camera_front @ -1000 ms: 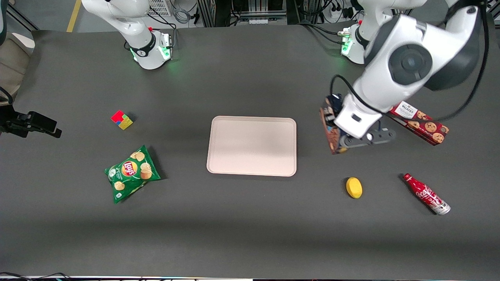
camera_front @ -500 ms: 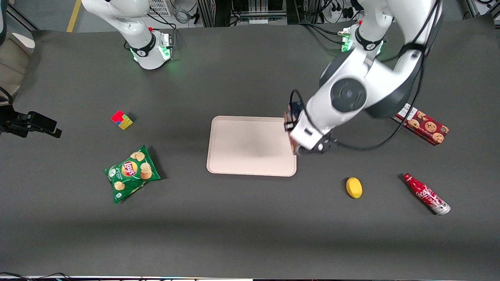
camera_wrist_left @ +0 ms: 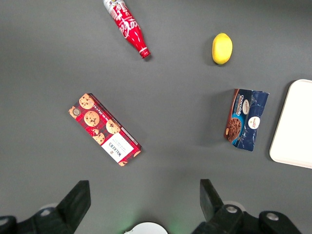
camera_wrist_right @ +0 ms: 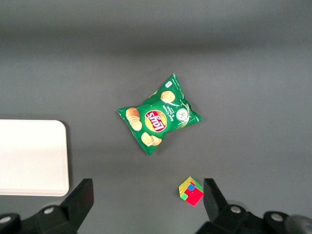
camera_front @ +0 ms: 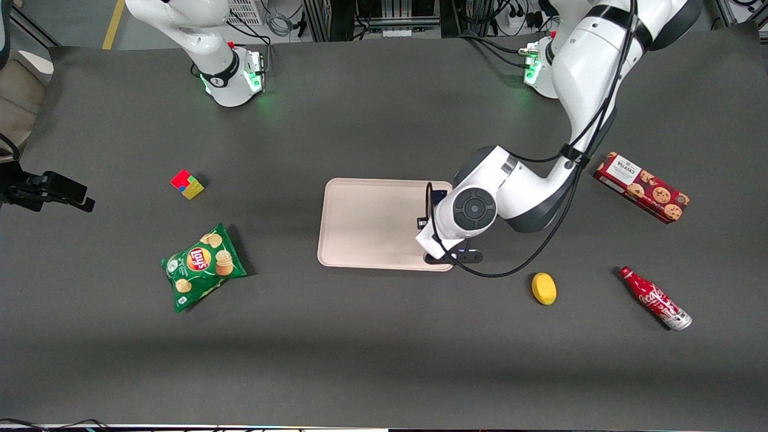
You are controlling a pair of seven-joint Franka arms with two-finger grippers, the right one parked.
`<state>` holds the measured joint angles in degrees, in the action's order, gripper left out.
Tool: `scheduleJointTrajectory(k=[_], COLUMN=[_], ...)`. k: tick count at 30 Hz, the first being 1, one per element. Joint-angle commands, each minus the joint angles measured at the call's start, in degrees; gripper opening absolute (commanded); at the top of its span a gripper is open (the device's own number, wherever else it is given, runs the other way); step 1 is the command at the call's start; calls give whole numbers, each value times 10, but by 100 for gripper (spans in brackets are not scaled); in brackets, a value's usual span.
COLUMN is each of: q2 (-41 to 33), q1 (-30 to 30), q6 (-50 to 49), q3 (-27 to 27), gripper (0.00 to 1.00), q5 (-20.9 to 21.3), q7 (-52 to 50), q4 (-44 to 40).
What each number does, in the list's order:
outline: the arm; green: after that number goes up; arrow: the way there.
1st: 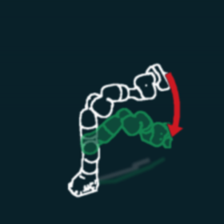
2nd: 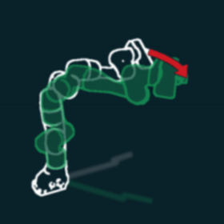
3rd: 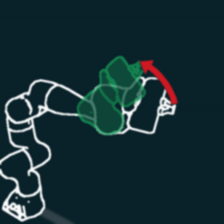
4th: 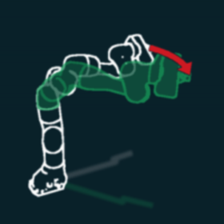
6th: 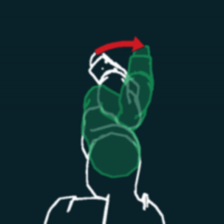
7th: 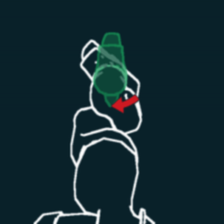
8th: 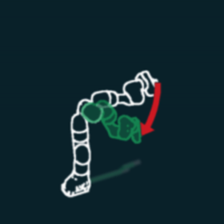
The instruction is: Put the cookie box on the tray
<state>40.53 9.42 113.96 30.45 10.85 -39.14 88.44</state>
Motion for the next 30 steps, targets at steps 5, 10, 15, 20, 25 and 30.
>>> scheduleJointTrajectory(k=[5, 10, 15, 20, 25, 30], q2=[-1, -19, -63, -145, -230, -314], q1=[-3, -8, -18, -38, -39, -41], q6=[7, -11, -93, -173, -257, -314], q3=[3, 2, 3, -5, -42, -94], gripper=[100, 100, 100, 100, 100, 100], q5=[12, 8, -3, -60, -82, -95], q7=[6, 6, -4, 3, 5, 8], q4=[9, 8, -11, -42, -64, -66])
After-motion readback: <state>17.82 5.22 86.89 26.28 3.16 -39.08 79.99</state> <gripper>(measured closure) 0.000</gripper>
